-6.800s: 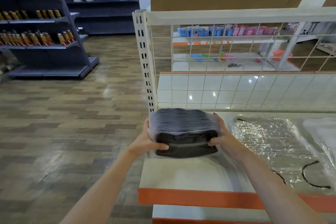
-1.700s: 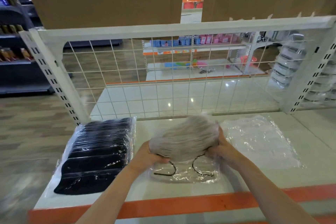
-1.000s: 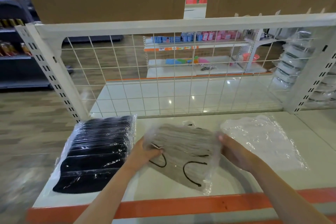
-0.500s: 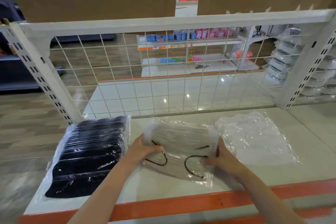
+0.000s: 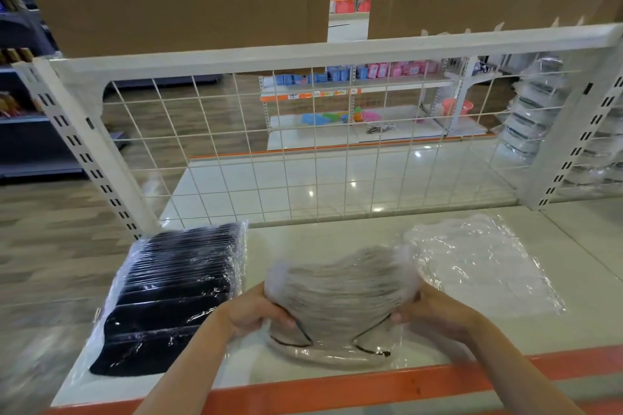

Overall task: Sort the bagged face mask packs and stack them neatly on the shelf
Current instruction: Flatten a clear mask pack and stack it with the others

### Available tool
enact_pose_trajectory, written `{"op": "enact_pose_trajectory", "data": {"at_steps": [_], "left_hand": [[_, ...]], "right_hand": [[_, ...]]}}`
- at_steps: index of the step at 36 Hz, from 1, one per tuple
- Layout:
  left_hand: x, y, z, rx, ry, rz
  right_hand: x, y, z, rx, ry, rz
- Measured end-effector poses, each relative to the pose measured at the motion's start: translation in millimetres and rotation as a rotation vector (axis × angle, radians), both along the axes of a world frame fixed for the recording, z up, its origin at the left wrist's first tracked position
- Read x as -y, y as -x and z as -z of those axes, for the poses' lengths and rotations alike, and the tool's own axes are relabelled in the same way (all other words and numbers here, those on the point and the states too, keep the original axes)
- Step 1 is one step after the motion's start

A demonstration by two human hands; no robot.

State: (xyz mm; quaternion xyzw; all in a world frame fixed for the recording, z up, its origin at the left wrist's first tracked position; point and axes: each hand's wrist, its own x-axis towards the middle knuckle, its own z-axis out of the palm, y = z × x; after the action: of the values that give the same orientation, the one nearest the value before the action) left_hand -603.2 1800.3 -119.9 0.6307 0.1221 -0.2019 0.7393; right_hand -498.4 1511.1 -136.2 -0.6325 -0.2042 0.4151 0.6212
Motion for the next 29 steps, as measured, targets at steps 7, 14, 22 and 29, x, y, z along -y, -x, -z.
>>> {"op": "enact_pose_trajectory", "data": {"at_steps": [7,14,22,29], "left_hand": [[9,-4,-4,-0.032,0.022,-0.317],[12,-10,-3,-0.085,-0.025,-0.329],[17,-14,-21,0.369,-0.125,-0.419],[6,-2,8,0.419,-0.484,-0.316]], "right_hand": [[-5,0,-16,-0.18,-0.224,0.164],[-3,-12,-12,-0.18,0.067,0.205],[-18,-13,-38,0.247,-0.057,0.302],[-6,-6,-17,0.309,0.173,0.11]]}}
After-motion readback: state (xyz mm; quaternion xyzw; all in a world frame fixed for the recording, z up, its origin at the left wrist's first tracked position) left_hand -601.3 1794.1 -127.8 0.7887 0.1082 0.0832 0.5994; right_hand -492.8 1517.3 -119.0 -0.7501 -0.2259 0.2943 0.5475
